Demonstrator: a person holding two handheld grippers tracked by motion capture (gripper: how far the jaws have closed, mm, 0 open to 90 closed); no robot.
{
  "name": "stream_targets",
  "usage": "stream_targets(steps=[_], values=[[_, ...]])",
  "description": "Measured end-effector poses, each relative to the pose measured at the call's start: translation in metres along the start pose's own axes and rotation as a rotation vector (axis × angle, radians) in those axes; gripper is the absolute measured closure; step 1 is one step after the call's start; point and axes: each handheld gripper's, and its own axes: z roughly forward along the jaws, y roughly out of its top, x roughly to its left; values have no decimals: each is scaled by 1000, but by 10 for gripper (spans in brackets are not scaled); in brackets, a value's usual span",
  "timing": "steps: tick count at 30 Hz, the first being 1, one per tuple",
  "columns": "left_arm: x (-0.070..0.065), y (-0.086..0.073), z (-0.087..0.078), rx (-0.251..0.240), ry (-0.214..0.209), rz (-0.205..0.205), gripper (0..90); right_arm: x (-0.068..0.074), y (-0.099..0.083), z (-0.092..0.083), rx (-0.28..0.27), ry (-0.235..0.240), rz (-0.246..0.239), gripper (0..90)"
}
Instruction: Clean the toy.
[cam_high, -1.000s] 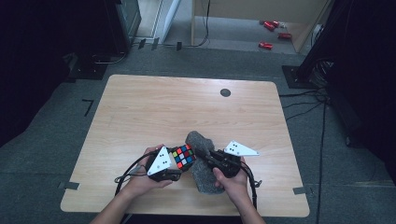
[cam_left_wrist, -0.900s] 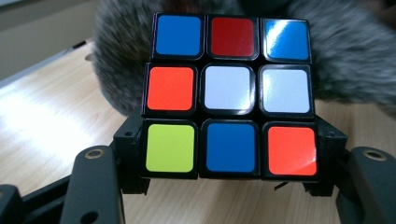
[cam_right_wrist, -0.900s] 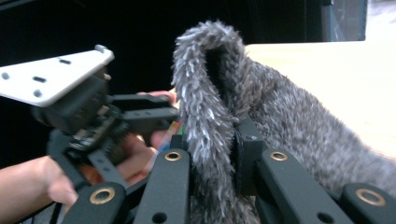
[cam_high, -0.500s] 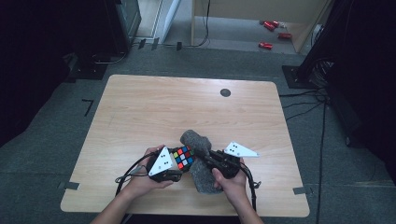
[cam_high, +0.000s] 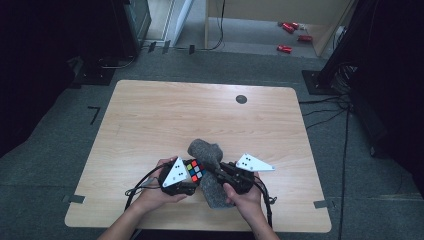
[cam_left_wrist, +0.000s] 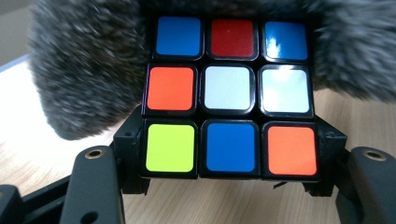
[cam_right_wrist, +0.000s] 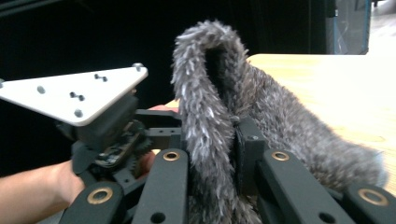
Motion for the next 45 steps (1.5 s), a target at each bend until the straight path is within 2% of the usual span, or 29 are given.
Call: stream_targets(steps=[3, 12, 15, 17, 20, 26, 31, 36, 41, 45], values=[[0, 1, -2, -15, -3, 0, 348, -7, -2, -1, 1, -13, 30, 789], [0, 1, 1, 8, -7, -8, 349, -10, -4, 0, 31, -44, 39, 783], [0, 1, 3, 27, 2, -12, 349, -3, -2, 1, 23, -36, 9, 781], [-1, 1, 4, 43, 9, -13, 349, 4, -1, 3, 29, -51, -36, 778], [-2, 3, 5, 63, 26, -12, 349, 8, -2, 4, 27, -62, -60, 776], [-5, 5, 8, 98, 60, 5, 349, 12, -3, 7, 38, -66, -80, 776], [-7, 7, 9, 131, 88, 24, 348, 19, -7, 13, 71, -75, -107, 776], [-9, 10, 10, 139, 99, 30, 349, 25, -11, 19, 110, -57, -125, 778], [-11, 9, 11, 148, 98, 39, 349, 29, -14, 26, 149, -46, -112, 782], [-11, 10, 10, 135, 90, 39, 350, 28, -13, 25, 149, -48, -116, 791]])
